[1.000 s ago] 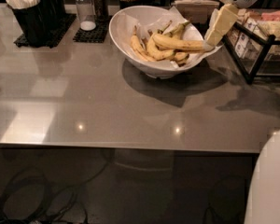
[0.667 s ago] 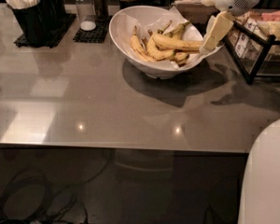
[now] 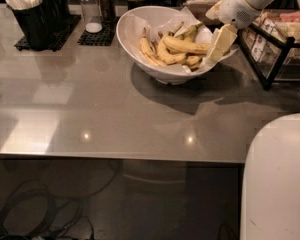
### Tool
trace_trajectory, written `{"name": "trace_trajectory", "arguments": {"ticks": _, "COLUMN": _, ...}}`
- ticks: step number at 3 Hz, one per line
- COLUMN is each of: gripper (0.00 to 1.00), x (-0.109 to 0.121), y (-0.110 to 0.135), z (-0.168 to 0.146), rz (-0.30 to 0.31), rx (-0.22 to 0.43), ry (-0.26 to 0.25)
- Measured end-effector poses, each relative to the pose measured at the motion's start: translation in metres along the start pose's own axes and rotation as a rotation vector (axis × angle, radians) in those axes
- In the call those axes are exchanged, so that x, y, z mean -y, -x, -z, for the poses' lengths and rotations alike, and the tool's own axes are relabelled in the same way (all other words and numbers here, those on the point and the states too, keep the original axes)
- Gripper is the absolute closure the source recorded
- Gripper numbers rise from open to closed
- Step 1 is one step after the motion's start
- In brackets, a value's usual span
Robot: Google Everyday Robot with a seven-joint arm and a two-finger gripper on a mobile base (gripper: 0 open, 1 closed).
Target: Pick banana from white bowl
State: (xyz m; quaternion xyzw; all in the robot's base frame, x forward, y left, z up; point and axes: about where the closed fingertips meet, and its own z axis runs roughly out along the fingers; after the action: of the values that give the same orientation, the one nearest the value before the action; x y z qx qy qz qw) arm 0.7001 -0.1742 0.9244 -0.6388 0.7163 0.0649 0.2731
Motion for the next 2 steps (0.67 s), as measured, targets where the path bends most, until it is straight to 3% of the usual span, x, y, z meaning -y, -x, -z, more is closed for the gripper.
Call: {"name": "trace_trajectory", "arguments": {"ticks": 2, "gripper": 0.42, "x": 0.0002, "y": -0.0002, "z": -0.0009, "rz": 0.000, "rx": 0.000, "ry": 0.001}}
